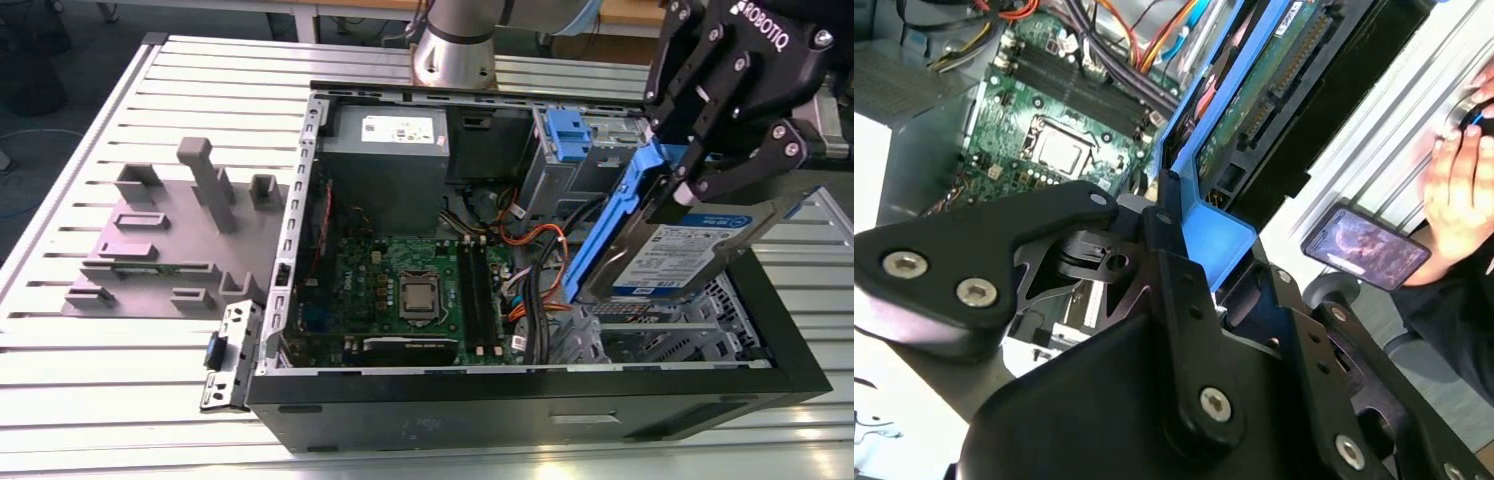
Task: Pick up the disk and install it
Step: 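Insert the disk into the insertion slot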
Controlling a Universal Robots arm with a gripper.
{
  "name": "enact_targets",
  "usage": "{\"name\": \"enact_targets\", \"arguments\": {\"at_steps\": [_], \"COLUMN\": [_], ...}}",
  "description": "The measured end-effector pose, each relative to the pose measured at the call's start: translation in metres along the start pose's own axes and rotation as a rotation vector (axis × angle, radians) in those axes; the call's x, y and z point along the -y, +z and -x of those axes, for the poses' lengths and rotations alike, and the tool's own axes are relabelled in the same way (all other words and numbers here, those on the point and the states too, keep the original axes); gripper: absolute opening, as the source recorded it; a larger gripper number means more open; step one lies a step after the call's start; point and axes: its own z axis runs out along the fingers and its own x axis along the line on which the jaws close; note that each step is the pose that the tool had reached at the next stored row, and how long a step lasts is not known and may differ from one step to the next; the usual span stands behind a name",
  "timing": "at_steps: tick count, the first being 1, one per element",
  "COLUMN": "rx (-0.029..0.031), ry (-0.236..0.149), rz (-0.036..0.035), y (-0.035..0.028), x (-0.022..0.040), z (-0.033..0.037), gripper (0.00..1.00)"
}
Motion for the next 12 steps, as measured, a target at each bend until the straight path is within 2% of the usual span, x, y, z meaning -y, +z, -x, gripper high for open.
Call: {"name": "enact_targets", "arguments": {"at_steps": [4, 12], "rx": [0.0002, 0.0000], "ry": [0.000, -0.003], "rz": [0.0000, -0.0001], "y": [0.0019, 0.0063], "x": [0.0090, 0.0195], "z": [0.0003, 0.0006], "gripper": [0.36, 0.36]}}
